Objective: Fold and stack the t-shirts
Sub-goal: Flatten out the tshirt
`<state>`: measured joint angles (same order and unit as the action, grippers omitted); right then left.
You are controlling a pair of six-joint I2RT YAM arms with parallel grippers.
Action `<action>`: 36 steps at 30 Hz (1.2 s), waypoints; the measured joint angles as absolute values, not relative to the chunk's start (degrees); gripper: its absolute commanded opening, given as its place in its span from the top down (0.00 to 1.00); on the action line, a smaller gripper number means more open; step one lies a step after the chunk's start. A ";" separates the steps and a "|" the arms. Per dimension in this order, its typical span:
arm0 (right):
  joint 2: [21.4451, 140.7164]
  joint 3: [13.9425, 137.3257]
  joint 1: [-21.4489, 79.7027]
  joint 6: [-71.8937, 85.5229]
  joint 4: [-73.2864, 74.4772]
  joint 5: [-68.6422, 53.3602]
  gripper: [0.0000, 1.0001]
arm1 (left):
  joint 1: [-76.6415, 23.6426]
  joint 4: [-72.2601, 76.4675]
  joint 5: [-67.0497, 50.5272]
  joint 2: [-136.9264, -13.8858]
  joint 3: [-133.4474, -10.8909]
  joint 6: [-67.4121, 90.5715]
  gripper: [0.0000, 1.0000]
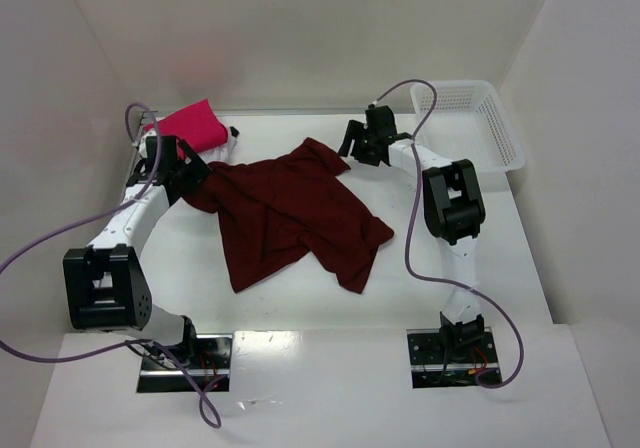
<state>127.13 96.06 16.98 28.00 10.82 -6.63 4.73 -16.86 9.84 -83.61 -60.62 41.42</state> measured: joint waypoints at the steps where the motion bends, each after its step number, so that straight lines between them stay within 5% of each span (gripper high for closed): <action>1: 127.93 96.78 17.11 28.24 10.90 -6.75 0.27 | 5.61 -16.17 9.82 -84.30 -60.62 41.97 0.02; 16: 131.18 98.66 17.83 32.72 12.69 -8.34 0.43 | 10.02 -12.95 8.58 -87.02 -59.87 42.44 0.02; 20: 131.36 98.56 18.75 33.17 12.74 -8.37 0.55 | 10.74 -11.91 7.93 -87.25 -59.41 42.43 0.02; 28: 132.72 99.57 20.67 33.26 13.48 -8.00 0.97 | 11.45 -11.16 6.78 -90.52 -58.81 42.30 0.02; 36: 133.29 101.30 20.67 32.72 15.25 -5.35 1.00 | 11.59 -9.18 7.06 -95.77 -58.74 42.26 0.14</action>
